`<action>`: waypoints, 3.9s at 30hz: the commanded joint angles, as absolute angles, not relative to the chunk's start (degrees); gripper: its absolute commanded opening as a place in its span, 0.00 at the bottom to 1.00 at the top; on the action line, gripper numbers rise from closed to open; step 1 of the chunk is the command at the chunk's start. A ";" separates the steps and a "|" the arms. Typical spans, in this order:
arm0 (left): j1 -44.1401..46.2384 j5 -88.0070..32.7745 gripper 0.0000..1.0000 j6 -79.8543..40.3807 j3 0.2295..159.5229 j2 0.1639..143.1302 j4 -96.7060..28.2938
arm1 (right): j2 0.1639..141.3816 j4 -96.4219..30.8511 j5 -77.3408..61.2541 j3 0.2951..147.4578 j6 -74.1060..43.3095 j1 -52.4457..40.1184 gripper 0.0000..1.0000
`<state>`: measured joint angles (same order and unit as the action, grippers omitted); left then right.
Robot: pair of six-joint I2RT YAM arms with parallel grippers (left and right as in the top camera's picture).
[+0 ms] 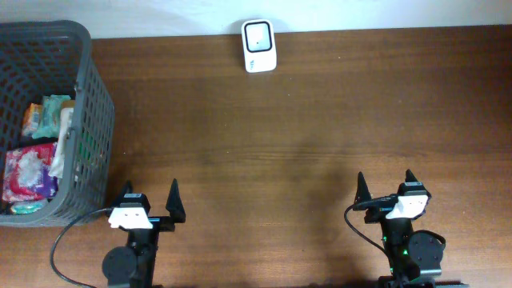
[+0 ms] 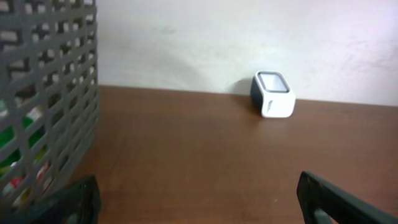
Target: Scan the item barcode
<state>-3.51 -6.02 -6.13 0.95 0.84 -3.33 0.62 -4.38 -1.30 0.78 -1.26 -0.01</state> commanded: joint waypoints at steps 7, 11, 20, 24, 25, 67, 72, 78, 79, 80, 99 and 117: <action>-3.49 -21.45 0.99 -7.77 2.87 0.40 40.71 | 0.54 -4.54 -0.80 0.32 -1.32 -0.54 0.99; -3.49 -10.83 0.99 -7.68 16.27 5.80 30.44 | 0.54 -4.54 -0.80 0.32 -1.32 -0.54 0.99; -3.55 -20.67 0.99 -6.24 63.96 50.26 -12.19 | 0.54 -4.54 -0.80 0.32 -1.32 -0.54 0.99; -7.27 -11.38 0.99 -6.11 94.83 71.88 -36.03 | 0.54 -4.54 -0.80 0.32 -1.32 -0.54 0.99; -9.93 -8.03 0.99 -6.13 104.31 78.24 -43.24 | 0.54 -4.54 -0.80 0.32 -1.30 -0.54 0.99; -33.17 24.40 0.06 -33.78 124.79 137.03 -81.19 | 0.54 -4.54 -0.80 0.32 -1.32 -0.54 0.99; -33.17 27.81 0.00 -33.61 141.69 137.03 -92.88 | 0.54 -4.54 -0.80 0.32 -1.32 -0.54 0.99; -33.15 5.52 0.00 -33.61 175.06 137.01 -96.71 | 0.54 -4.54 -0.80 0.32 -1.30 -0.54 0.99; -33.10 0.34 0.00 -33.65 180.27 137.01 -96.14 | 0.54 -4.54 -0.80 0.32 -1.32 -0.54 0.99; -33.06 -3.53 0.00 -33.63 179.67 134.85 -94.13 | 0.54 -4.54 -0.80 0.32 -1.30 -0.54 0.99; 12.99 -3.16 0.00 -21.21 166.91 121.16 -84.97 | 0.54 -4.54 -0.80 0.32 -1.32 -0.54 0.98; 39.33 7.55 0.78 -21.10 109.80 120.79 -49.21 | 0.54 -4.54 -0.80 0.32 -1.30 -0.54 0.99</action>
<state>40.69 6.48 -21.43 105.47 122.28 -48.82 0.91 -4.38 -1.30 0.78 -1.30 -0.05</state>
